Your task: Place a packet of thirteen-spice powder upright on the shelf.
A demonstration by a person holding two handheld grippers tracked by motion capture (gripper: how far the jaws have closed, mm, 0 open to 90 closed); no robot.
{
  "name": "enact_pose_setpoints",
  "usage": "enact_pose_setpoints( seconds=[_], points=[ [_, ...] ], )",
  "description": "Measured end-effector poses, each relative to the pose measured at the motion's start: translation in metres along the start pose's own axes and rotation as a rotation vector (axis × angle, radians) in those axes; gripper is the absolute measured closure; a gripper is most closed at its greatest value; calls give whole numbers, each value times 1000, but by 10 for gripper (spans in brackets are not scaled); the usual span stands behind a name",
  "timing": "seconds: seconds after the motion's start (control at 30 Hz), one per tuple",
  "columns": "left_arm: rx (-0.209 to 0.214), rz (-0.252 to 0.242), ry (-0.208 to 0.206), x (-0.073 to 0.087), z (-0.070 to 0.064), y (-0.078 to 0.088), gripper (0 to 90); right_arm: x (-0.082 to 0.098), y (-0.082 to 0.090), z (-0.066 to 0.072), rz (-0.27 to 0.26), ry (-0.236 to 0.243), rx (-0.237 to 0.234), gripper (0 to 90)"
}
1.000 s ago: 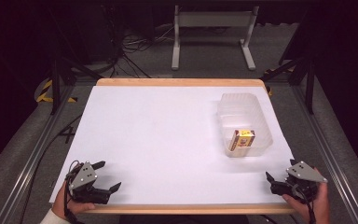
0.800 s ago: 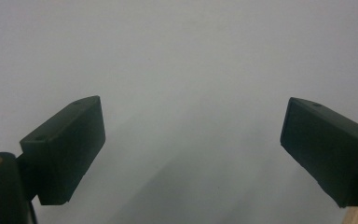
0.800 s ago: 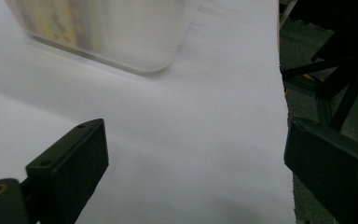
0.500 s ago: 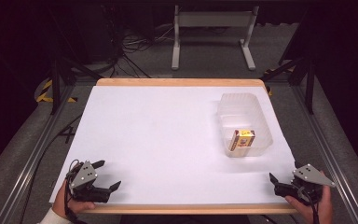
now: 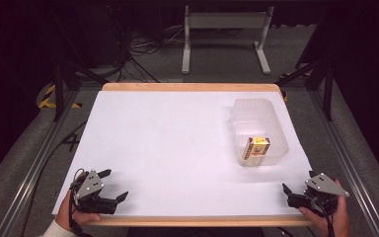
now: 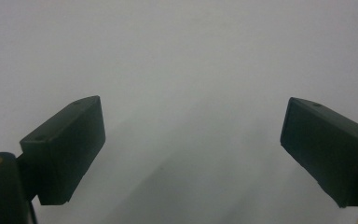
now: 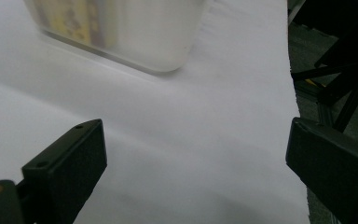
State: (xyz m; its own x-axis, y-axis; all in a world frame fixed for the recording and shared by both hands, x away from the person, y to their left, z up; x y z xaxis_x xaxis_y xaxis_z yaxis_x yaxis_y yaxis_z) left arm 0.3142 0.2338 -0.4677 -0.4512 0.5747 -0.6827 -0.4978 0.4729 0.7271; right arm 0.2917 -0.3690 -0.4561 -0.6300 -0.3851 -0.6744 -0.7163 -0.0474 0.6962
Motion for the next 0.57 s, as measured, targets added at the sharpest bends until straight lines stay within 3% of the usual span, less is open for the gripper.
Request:
enact_pose_setpoints(
  seconds=[0.57],
  points=[
    [10,-9,-14,-5,1,-4,72,0,5,2,-12,-16,8,57]
  ],
)
Point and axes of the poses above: each handheld gripper's, and its own axes: y roughly backward along the jaws, x roughly out of its underside, z roughly to its left, the point moved 3 cm from there along -y, roughly forward along the jaws, and after that the axes turned 12 degrees about z, right-handed, at the moved point
